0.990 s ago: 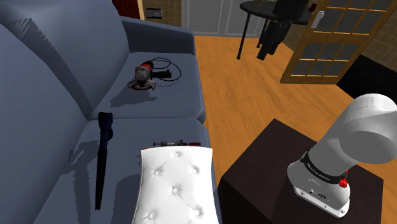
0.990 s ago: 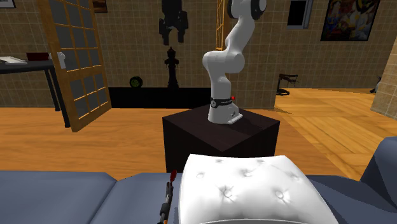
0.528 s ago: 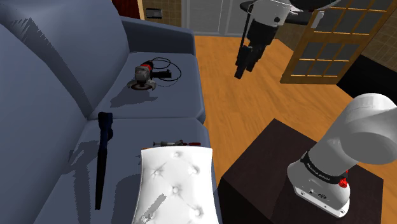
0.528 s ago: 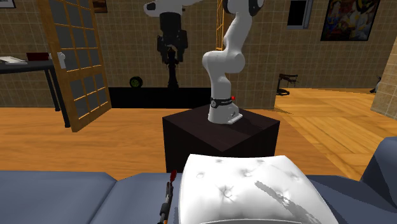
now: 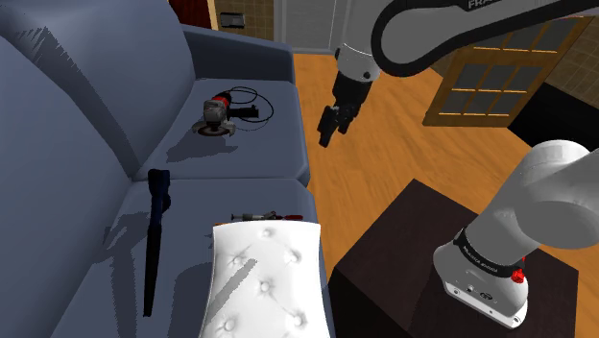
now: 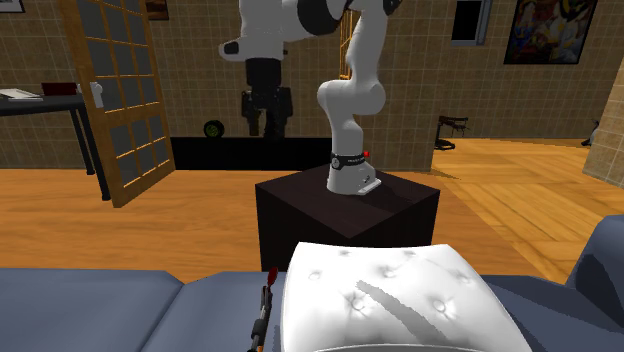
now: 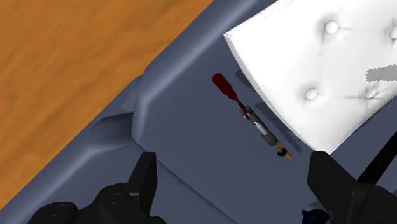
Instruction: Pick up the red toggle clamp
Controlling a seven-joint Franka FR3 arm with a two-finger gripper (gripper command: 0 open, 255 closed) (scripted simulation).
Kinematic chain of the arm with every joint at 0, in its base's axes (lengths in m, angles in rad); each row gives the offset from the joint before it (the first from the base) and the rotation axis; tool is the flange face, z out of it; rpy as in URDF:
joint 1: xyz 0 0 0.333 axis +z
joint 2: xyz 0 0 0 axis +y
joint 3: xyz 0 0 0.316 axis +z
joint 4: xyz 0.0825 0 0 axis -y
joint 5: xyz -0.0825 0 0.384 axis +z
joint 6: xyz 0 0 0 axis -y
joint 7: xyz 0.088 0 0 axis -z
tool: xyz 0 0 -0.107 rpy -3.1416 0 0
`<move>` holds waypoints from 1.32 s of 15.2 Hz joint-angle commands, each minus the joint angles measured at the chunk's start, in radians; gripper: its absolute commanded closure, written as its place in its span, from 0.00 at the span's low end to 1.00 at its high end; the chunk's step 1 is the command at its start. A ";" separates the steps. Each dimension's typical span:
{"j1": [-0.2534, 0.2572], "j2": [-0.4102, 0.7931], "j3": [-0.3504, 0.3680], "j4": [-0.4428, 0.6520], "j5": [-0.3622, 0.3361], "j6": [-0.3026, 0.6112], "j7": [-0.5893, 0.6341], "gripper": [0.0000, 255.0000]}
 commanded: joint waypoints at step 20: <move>0.121 0.831 0.075 0.324 -0.247 0.525 0.294 0.00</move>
